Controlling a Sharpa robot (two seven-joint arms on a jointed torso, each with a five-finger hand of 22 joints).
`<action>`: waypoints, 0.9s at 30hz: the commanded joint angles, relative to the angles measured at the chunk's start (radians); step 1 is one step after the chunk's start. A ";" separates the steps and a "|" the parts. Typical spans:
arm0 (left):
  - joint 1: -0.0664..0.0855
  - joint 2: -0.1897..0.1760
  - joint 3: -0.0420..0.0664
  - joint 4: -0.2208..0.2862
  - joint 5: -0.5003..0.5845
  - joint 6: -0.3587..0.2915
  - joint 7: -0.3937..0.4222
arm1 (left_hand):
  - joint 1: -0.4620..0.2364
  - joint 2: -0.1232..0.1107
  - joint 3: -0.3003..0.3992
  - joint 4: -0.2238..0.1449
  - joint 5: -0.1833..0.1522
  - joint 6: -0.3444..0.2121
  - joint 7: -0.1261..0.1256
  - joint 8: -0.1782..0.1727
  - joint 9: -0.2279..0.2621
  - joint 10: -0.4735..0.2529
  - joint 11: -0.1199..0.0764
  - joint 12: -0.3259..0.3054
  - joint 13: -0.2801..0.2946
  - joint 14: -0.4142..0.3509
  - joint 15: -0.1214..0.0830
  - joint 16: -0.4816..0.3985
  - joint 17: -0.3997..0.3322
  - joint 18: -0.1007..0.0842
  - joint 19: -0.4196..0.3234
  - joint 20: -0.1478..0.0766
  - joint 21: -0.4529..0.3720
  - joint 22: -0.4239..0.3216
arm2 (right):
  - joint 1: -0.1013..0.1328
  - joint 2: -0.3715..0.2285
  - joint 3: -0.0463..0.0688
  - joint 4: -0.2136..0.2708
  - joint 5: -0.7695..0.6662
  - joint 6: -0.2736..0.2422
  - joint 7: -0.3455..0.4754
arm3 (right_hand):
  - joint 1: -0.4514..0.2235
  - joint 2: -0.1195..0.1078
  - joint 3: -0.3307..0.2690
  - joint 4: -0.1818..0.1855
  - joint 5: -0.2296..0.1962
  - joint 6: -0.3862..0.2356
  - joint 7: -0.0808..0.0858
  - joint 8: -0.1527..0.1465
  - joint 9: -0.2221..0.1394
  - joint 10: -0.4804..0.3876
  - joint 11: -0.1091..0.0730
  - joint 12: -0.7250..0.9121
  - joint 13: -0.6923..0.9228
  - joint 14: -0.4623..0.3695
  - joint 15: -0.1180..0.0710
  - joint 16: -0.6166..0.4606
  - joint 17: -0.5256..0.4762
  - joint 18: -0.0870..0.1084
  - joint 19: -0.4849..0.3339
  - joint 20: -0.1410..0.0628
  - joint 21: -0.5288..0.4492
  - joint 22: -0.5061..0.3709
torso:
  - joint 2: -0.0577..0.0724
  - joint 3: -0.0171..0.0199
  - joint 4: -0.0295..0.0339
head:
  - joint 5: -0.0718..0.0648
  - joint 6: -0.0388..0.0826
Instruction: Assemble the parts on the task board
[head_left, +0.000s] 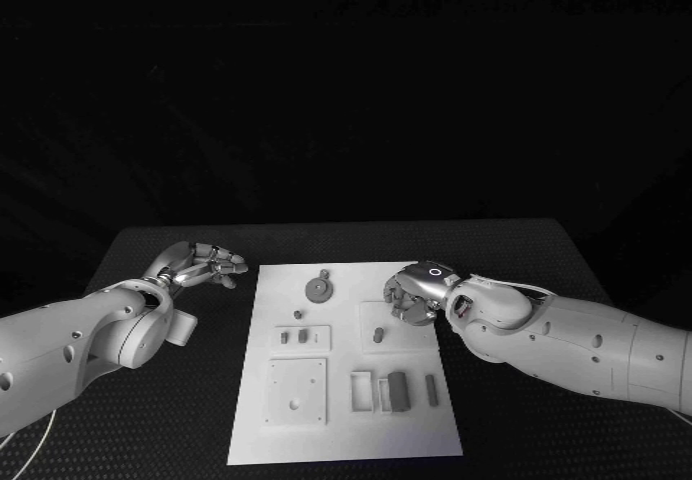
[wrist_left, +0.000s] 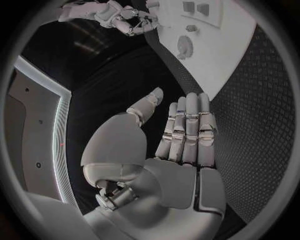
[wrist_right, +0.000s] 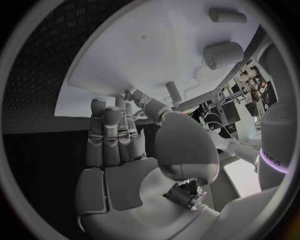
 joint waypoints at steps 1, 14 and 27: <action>0.001 0.001 0.000 -0.001 0.006 0.021 -0.004 | -0.003 0.007 -0.006 -0.001 -0.001 -0.005 0.000 0.000 -0.001 -0.002 0.003 -0.001 0.001 0.008 -0.001 -0.006 0.002 -0.008 0.001 -0.007 0.000 -0.001 | -0.011 -0.003 -0.009 -0.011 -0.021 0.073 -0.025 | -0.001 0.010 -0.001 0.003 -0.001 0.006 0.001 0.006 0.000 0.003 -0.002 0.001 0.001 0.000 -0.008 0.006 0.001 0.014 0.008 0.000 0.006 0.001 | 0.000 -0.0001 -0.0005 | 0.000 -0.001; 0.000 0.004 0.000 -0.004 -0.002 0.024 -0.003 | 0.001 0.008 -0.006 -0.002 -0.001 -0.007 0.001 0.000 -0.002 -0.003 0.004 -0.002 0.001 0.009 0.000 -0.008 0.003 -0.009 0.001 -0.009 0.000 -0.004 | -0.012 -0.007 -0.009 -0.007 -0.030 0.074 -0.034 | -0.001 0.008 -0.001 0.000 -0.001 0.009 0.000 0.007 0.000 0.009 -0.004 -0.002 0.002 0.004 -0.011 0.011 0.003 0.014 0.014 -0.003 0.010 0.005 | 0.000 0.0000 -0.0008 | 0.000 -0.003; 0.000 0.003 0.000 -0.004 -0.004 0.024 -0.003 | 0.003 0.009 -0.005 -0.002 -0.001 -0.007 0.001 -0.001 -0.002 -0.003 0.004 -0.003 0.001 0.010 -0.001 -0.009 0.004 -0.010 0.001 -0.009 0.001 -0.006 | -0.018 -0.013 -0.009 -0.010 -0.022 0.089 -0.028 | 0.011 0.013 0.004 -0.012 -0.001 0.015 -0.003 0.009 0.001 0.019 -0.007 -0.003 0.005 0.006 -0.013 0.016 0.004 0.014 0.017 -0.007 0.013 0.009 | 0.000 0.0004 -0.0001 | -0.002 -0.006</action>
